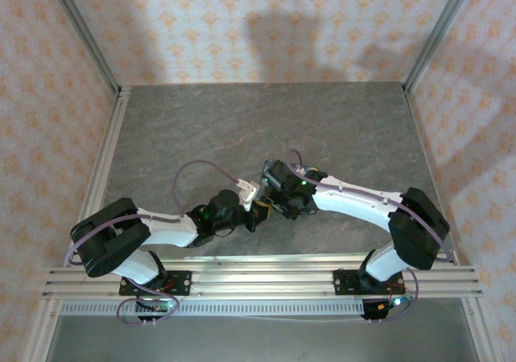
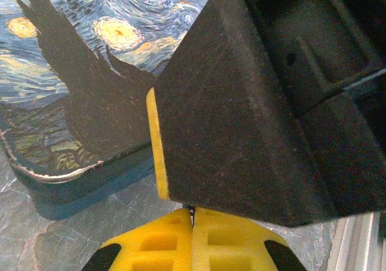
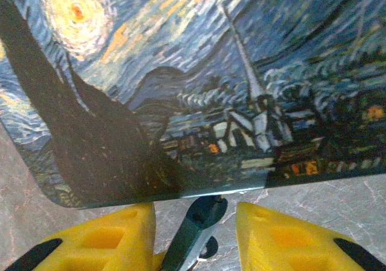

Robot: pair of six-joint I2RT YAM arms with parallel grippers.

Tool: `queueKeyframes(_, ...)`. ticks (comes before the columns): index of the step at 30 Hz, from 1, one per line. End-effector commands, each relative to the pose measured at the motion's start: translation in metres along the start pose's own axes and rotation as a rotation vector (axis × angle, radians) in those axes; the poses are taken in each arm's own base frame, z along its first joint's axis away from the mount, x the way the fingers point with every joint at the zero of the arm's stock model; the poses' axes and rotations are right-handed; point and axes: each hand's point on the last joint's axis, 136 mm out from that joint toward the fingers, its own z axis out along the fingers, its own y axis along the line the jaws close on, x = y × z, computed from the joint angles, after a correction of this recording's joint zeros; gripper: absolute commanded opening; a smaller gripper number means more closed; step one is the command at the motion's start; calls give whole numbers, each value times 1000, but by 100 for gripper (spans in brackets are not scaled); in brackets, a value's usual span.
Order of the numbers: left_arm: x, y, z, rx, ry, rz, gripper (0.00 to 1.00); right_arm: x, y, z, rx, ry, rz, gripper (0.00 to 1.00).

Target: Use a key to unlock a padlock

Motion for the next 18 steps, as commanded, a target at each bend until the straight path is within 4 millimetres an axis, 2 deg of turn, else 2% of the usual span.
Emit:
queueKeyframes(1, -8, -11, 3, 36, -19, 54, 0, -1, -3, -3, 31, -1, 0, 39)
queueKeyframes(4, -9, -12, 3, 38, -17, 65, 0, -2, -6, -2, 41, -5, -1, 34)
queueKeyframes(11, -8, -12, 2, 24, -6, 84, 0, -10, -12, -8, 68, -48, -20, 2)
queueKeyframes(18, -8, -8, -1, -5, 0, 97, 0, -18, -20, -13, 102, -79, -44, 0)
